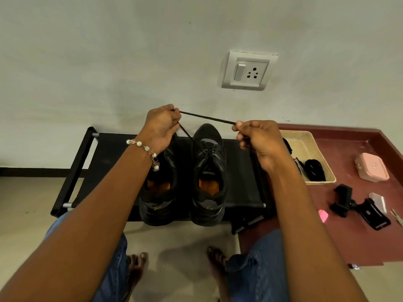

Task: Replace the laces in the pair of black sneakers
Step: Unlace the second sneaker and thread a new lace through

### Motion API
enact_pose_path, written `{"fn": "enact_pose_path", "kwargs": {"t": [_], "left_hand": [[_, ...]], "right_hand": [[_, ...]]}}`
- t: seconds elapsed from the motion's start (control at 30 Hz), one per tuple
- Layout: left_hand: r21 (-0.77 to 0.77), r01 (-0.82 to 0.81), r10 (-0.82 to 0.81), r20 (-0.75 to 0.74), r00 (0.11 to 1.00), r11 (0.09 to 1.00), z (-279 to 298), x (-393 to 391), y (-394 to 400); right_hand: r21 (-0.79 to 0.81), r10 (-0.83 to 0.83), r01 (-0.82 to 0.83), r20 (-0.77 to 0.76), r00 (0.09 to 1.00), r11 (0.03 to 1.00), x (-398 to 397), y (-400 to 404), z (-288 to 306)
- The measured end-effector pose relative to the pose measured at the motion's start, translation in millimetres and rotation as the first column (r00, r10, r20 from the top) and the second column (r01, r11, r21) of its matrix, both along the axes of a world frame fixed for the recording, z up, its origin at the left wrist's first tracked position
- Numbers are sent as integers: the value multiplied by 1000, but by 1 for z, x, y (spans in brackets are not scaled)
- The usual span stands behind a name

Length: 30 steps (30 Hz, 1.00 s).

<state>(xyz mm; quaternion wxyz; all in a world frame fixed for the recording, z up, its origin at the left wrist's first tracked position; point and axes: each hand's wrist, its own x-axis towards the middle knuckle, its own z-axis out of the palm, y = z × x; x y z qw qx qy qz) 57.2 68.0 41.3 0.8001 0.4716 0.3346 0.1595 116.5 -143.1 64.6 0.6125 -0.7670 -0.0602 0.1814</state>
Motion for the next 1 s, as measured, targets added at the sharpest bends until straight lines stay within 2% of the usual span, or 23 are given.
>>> {"fn": "enact_pose_path", "kwargs": {"t": [0.03,0.1,0.17,0.27,0.33,0.4,0.53,0.6,0.63,0.73,0.8,0.9,1.0], "left_hand": [[72,33,-29,-56,998,997,-6,-1,0],[267,205,-153,-205,967,942,-14,-4,-6],[417,428,-300,-338,892,802,-14,-9,-18],[537,606,-483,-368,795,587,-12,-10,-36],[572,633,-546,-347,762,521,-13,-9,-44],[592,613,-519,-350,780,523,-14,-8,-46],[648,485,-283,-397,873,587,-20,-9,-36],[697,458,-187,-432,882,552,-23,-11,-31],[737,469,-138,-465,874,486,-25,-12,-30],[843,518,16,-525,851,143,-29,-13,-34],[849,528,-83,-524,848,26,-31,-11,-40],[869,494,-289,-466,836,29,-31,-9,-42],[891,419,-429,-314,847,173,-33,-8,-44]], "right_hand": [[-27,-26,26,11,1000,999,3,-3,-1],[-93,-38,41,43,998,995,6,-5,-3],[-155,3,6,62,998,988,3,-1,-6],[-210,106,-95,42,993,973,-3,10,-10],[-243,161,-149,33,986,959,-5,15,-12],[-258,170,-160,16,985,953,-4,16,-13],[-280,156,-158,-30,987,947,0,12,-18],[-288,153,-155,-29,988,945,1,13,-22],[-292,160,-159,-23,987,943,0,14,-23],[-325,182,-169,11,983,931,-5,21,-27],[-327,169,-153,21,985,932,-7,24,-29],[-299,121,-107,30,992,948,-9,25,-28],[-262,93,-84,21,995,961,-10,24,-29]]}}
